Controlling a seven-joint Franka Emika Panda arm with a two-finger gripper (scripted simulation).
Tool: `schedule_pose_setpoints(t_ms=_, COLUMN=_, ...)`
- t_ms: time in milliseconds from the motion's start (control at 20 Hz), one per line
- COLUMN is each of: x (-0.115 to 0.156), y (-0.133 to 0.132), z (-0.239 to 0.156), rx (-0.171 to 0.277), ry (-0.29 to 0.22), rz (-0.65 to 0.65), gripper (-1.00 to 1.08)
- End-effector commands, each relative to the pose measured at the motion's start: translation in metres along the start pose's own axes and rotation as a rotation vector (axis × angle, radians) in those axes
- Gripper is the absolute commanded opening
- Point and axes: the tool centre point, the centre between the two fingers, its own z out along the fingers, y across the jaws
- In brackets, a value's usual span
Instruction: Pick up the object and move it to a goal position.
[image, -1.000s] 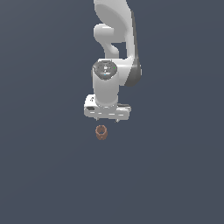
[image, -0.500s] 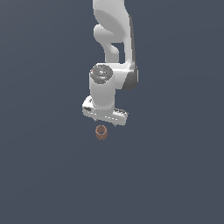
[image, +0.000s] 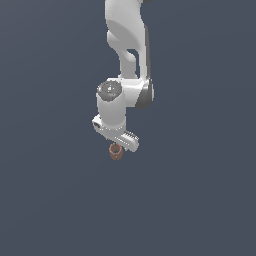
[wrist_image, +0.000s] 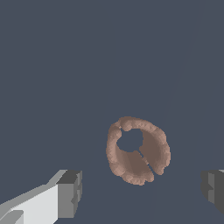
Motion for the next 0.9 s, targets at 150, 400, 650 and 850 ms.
schedule_pose_setpoints(t_ms=150, x=0.005, y=0.004, z=0.006, rx=0.006, ry=0.008, rz=0.096, gripper=1.00)
schedule_pose_setpoints(t_ms=400, x=0.007, y=0.005, z=0.009, rx=0.008, ry=0.012, rz=0.134, gripper=1.00)
schedule_pose_setpoints(t_ms=650, x=0.007, y=0.005, z=0.010, rx=0.008, ry=0.011, rz=0.132, gripper=1.00)
schedule_pose_setpoints(t_ms=850, x=0.007, y=0.006, z=0.023, rx=0.008, ry=0.012, rz=0.134, gripper=1.00)
